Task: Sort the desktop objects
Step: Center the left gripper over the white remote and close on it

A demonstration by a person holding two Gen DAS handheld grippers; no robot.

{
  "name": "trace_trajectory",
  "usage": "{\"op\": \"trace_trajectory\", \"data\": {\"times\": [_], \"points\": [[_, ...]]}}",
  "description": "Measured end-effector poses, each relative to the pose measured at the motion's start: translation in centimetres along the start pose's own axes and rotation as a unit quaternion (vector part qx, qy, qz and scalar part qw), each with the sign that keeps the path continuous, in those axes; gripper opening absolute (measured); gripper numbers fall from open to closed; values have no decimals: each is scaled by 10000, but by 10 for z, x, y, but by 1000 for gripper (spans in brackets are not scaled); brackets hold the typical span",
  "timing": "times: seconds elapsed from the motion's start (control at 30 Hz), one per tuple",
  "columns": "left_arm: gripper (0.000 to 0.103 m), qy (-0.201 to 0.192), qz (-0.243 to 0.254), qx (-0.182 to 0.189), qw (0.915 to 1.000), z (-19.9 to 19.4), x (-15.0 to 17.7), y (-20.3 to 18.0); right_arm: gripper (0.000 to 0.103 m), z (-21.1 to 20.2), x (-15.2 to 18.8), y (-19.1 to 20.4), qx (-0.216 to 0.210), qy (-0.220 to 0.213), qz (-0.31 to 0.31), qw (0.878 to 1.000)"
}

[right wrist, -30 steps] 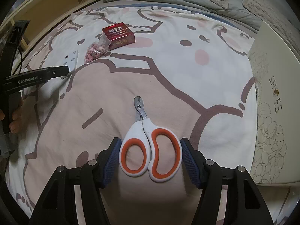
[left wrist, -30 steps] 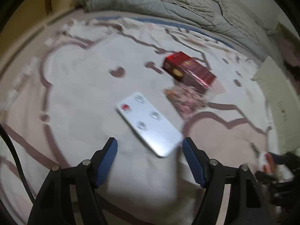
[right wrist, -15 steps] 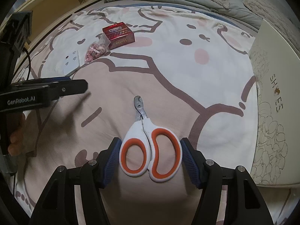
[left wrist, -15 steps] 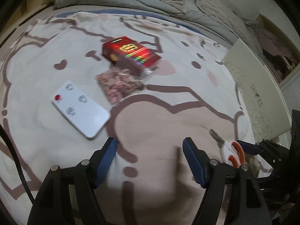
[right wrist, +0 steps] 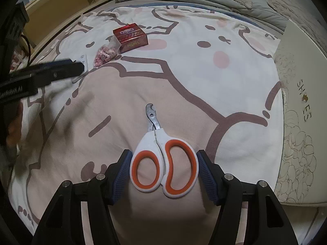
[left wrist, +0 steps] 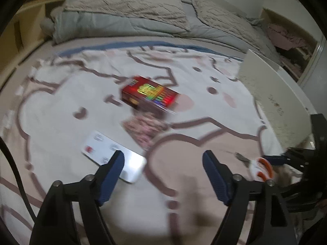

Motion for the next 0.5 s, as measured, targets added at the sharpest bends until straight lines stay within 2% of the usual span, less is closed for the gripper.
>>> {"op": "trace_trajectory", "data": {"times": [0.07,0.2,0.27,0.37,0.5], "points": [[80,-64,-46,-260,9996,2,-7,18,65,1,0,0,-7,1,-17,10000],[81,-58,-172,-516,9985,5,-14,46,65,2,0,0,-30,-8,-43,10000],[81,-2,-74,-624,9980,8,-16,57,65,2,0,0,-52,-17,-52,10000],[81,260,52,-583,9979,13,-11,66,65,2,1,0,-80,-27,-68,9999],[81,287,481,-826,9950,14,-7,76,65,2,1,0,-109,-21,-77,9999]]}}
Point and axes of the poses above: each gripper's, at about its wrist camera, not at the fingertips, and z roughly the way its jaws point, y to its left, x to its underside, the point moved 10 cm from there along z, roughly the way its jaws point, and after that the axes turned 13 degrees about -y, right-handed, at the moved point
